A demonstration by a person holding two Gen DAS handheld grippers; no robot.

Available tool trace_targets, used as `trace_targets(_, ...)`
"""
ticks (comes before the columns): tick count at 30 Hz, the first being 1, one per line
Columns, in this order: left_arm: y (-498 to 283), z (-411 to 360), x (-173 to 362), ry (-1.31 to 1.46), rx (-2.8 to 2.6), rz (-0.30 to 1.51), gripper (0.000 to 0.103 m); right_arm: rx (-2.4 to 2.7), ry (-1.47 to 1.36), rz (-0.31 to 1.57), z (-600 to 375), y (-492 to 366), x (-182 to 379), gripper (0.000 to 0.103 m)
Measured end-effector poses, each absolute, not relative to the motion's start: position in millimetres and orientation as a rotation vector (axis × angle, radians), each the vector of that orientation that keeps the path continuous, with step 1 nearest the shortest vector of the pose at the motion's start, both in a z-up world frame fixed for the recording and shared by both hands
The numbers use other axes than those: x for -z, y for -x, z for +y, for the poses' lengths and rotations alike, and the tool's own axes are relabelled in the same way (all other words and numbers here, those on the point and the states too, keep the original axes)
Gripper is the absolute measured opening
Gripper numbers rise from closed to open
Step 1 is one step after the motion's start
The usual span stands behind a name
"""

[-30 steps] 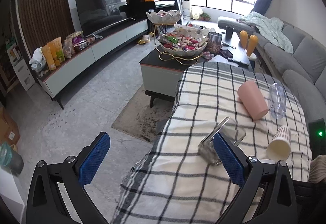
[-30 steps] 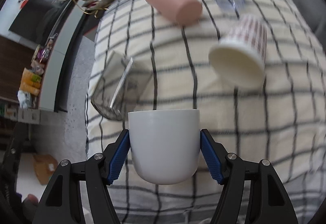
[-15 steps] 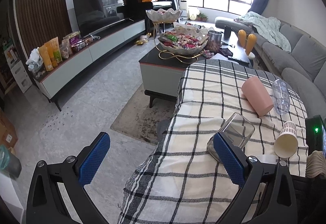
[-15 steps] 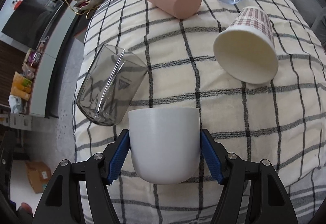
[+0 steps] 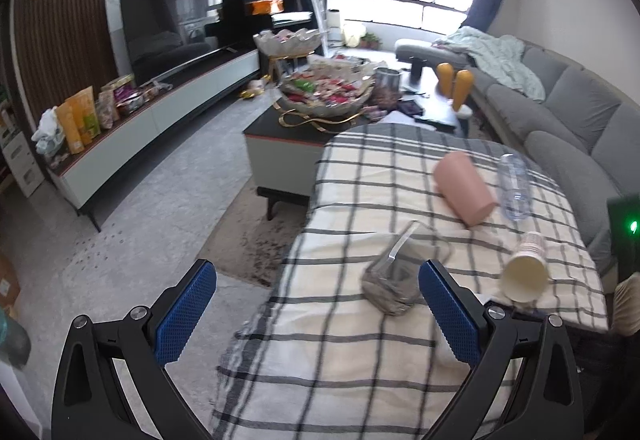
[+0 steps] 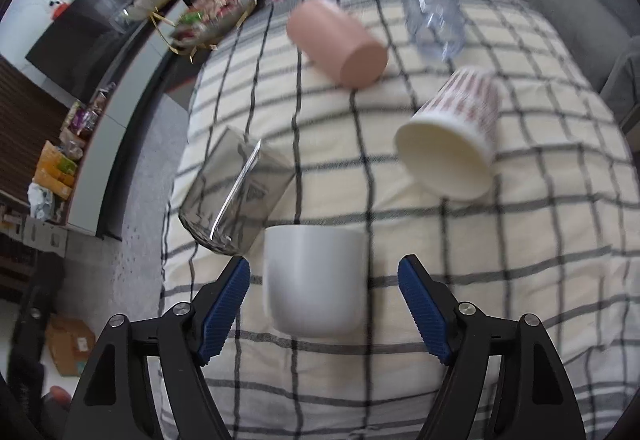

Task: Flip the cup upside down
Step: 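Close the left gripper around the white cup's body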

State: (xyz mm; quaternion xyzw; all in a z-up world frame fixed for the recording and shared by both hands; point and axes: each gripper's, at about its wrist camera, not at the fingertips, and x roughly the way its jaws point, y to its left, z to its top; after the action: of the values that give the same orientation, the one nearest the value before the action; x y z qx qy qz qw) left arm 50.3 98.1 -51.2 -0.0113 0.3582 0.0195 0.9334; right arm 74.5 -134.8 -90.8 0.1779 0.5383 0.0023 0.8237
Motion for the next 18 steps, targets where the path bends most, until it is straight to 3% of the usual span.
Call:
trace_targets(14,-6,-9,91,-0.025,0.293,0.538,0.103,0.226,-0.293,0.966,-238,-2,62,0.083)
trace_targets(18,-13,-29,119,-0.051,0.306,0.616,0.103,0.270,-0.318,0.973,-254,3,76,0.083)
